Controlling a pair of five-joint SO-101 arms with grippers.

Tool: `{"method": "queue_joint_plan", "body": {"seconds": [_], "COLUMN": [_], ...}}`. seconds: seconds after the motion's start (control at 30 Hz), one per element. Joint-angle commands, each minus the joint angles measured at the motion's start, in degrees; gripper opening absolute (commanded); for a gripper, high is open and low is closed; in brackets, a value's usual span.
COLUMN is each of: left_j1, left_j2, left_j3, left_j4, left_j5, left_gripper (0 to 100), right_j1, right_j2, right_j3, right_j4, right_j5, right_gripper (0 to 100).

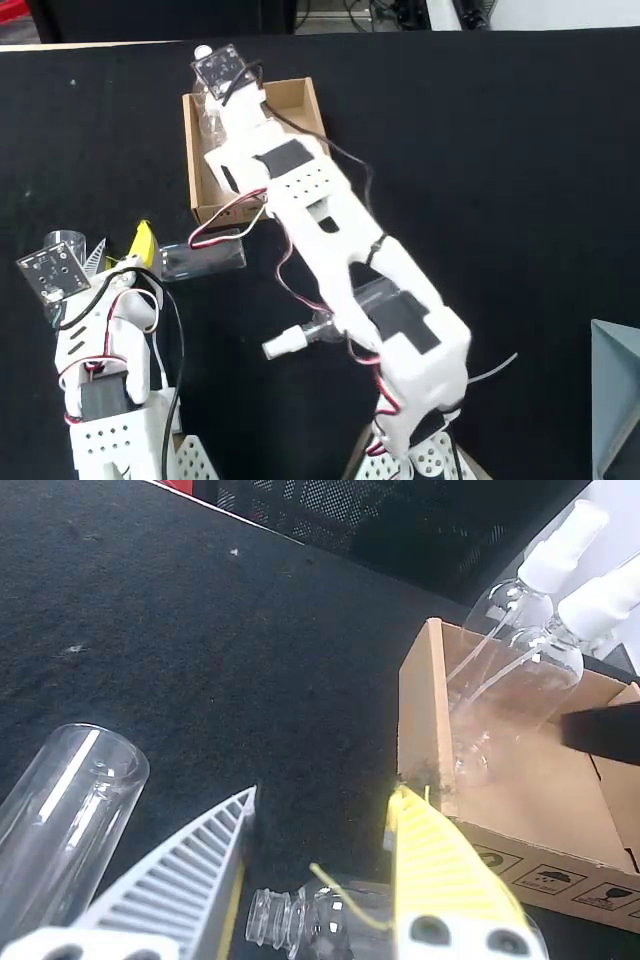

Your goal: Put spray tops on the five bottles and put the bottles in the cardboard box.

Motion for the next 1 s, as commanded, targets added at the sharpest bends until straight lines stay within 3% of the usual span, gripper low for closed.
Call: {"method": "queue_joint_plan", "body": {"seconds": [0.0,0.37,0.57,0.7,0.97], "left_j1": [-0.6,-1.3,-4.7,-6.1,-12.4], "left_j2": [-0.3,-0.3,-0.4,-0.4,-0.4], "left_j3": [1.5,1.5,1.5,1.4,-0.4], "left_j4": [0.3,0.3,0.2,0.3,1.8], "left_j5": [-0.4,-0.5,-3.7,-7.6,-7.3], "left_gripper": [19,19,19,19,19], "right_j1": [-0.3,-0.3,-0.4,-0.7,-2.6], "right_j2": [-8.8,-17.6,-23.0,-25.8,-31.5], "right_j3": [-0.7,-0.7,-0.7,-0.3,7.0], "right_j4": [5.7,16.4,24.2,28.4,28.6], "right_j5": [0.0,0.5,12.8,13.4,17.0], "right_gripper": [28.3,28.3,28.3,28.4,28.6]}}
